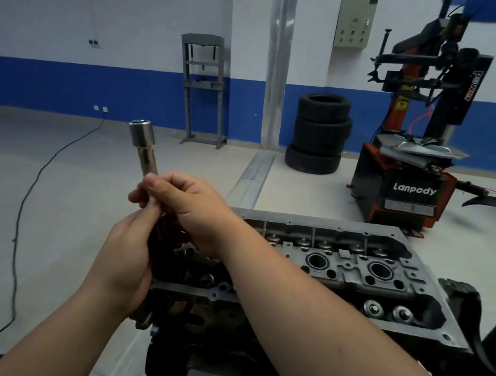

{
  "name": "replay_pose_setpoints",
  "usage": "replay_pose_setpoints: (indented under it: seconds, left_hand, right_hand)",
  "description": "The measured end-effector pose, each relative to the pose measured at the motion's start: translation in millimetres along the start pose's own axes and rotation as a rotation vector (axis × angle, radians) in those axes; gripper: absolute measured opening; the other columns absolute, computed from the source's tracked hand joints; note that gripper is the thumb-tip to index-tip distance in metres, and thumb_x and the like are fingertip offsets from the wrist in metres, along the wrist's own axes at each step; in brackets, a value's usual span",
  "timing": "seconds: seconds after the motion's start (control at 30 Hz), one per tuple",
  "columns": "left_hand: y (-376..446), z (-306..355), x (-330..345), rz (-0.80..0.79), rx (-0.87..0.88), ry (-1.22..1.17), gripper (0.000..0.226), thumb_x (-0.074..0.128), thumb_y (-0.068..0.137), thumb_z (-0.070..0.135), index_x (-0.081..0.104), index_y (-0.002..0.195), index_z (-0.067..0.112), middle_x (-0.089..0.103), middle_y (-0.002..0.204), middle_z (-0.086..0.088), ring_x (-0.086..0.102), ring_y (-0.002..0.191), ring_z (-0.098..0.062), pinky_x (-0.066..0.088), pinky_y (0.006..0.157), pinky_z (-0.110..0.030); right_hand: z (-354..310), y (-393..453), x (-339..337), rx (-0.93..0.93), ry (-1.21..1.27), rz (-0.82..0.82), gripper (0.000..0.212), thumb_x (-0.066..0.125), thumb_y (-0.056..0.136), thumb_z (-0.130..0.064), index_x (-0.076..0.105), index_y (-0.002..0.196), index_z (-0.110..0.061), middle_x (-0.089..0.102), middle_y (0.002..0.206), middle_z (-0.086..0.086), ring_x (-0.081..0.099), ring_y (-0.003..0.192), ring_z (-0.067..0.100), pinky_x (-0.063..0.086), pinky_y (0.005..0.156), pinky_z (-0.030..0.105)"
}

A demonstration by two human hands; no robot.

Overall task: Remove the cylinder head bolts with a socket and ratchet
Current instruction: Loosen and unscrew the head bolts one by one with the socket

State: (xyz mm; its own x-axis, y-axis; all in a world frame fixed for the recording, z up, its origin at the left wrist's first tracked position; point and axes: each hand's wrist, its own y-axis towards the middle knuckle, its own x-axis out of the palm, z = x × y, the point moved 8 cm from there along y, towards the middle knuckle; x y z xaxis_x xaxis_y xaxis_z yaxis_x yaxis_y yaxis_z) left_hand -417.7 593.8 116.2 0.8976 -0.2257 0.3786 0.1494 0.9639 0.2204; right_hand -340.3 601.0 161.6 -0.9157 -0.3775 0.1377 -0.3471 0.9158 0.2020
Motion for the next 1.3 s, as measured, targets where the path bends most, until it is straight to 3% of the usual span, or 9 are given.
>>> replay_pose_setpoints:
  seconds: [0.1,0.23,0.43,0.6,0.73,0.9,1.07,1.2,1.3]
  left_hand:
    - [1,-3,-2,0.007,-0.064,-0.079,0.046,0.042,0.101,0.049,0.075,0.123,0.025,0.072,0.128,-0.011,0.068,0.121,-0.023,0.05,0.098,-0.042]
    - [2,-4,-1,0.032,-0.07,-0.075,0.047,0.046,0.099,0.045,0.074,0.12,0.014,0.072,0.124,-0.017,0.071,0.115,-0.029,0.06,0.094,-0.043]
    - [1,-2,3,0.041,-0.028,-0.104,0.042,0.053,0.091,0.043,0.071,0.11,0.011,0.077,0.099,-0.013,0.077,0.088,-0.023,0.064,0.07,-0.032]
    - [2,-1,-5,0.079,0.023,-0.102,0.028,0.062,0.084,0.039,0.061,0.095,0.013,0.071,0.077,-0.006,0.069,0.063,-0.015,0.059,0.057,-0.028]
    - [5,-1,-11,0.12,0.051,-0.054,0.024,0.069,0.082,0.036,0.063,0.099,0.02,0.065,0.081,-0.002,0.064,0.067,-0.012,0.056,0.058,-0.027]
    - [1,-1,-2,0.043,0.025,-0.036,0.038,0.062,0.089,0.049,0.078,0.105,0.019,0.078,0.101,-0.011,0.076,0.088,-0.021,0.061,0.069,-0.031]
    - [1,-4,-5,0.021,-0.007,-0.013,0.044,0.044,0.105,0.044,0.072,0.12,0.015,0.074,0.12,-0.015,0.071,0.116,-0.027,0.055,0.093,-0.041]
    - [1,-3,-12,0.111,0.044,-0.053,0.037,0.061,0.086,0.043,0.072,0.101,0.011,0.078,0.098,-0.013,0.077,0.091,-0.024,0.061,0.068,-0.029]
    - [3,0,-12,0.121,0.084,-0.024,0.022,0.067,0.082,0.042,0.07,0.084,0.021,0.075,0.082,-0.004,0.075,0.077,-0.016,0.059,0.061,-0.028]
  right_hand:
    - [0,-3,4,0.06,0.065,-0.055,0.022,0.051,0.105,-0.028,0.066,0.1,-0.013,0.071,0.095,-0.002,0.069,0.082,0.003,0.056,0.068,0.018]
    - [1,-5,2,0.067,0.083,-0.023,0.017,0.054,0.103,-0.027,0.064,0.098,-0.015,0.07,0.09,-0.002,0.069,0.075,0.001,0.054,0.061,0.016]
    - [-1,1,-9,-0.019,0.034,0.106,0.014,0.064,0.097,-0.019,0.058,0.085,-0.019,0.069,0.082,-0.001,0.061,0.065,0.004,0.043,0.054,0.016]
    - [1,2,-1,-0.009,0.02,0.049,0.02,0.052,0.104,-0.023,0.063,0.089,-0.017,0.07,0.081,-0.004,0.065,0.077,0.008,0.048,0.076,0.027]
    - [2,2,3,0.022,0.047,0.01,0.024,0.048,0.105,-0.028,0.066,0.095,-0.016,0.071,0.08,-0.005,0.067,0.082,0.011,0.046,0.092,0.035]
    - [-1,3,-2,-0.052,0.043,0.024,0.008,0.061,0.099,-0.021,0.059,0.092,-0.018,0.072,0.081,0.003,0.069,0.08,0.016,0.055,0.071,0.028]
    - [-4,2,0,-0.038,-0.006,-0.011,0.02,0.053,0.103,-0.027,0.065,0.094,-0.014,0.074,0.095,-0.001,0.069,0.089,0.009,0.057,0.073,0.026]
    - [-3,0,10,0.018,0.002,-0.098,0.031,0.04,0.108,-0.031,0.065,0.103,-0.014,0.072,0.096,-0.001,0.068,0.086,0.008,0.056,0.071,0.021]
    - [-2,2,9,0.013,0.041,-0.088,0.018,0.048,0.105,-0.027,0.062,0.107,-0.015,0.072,0.092,0.0,0.069,0.084,0.012,0.057,0.077,0.028]
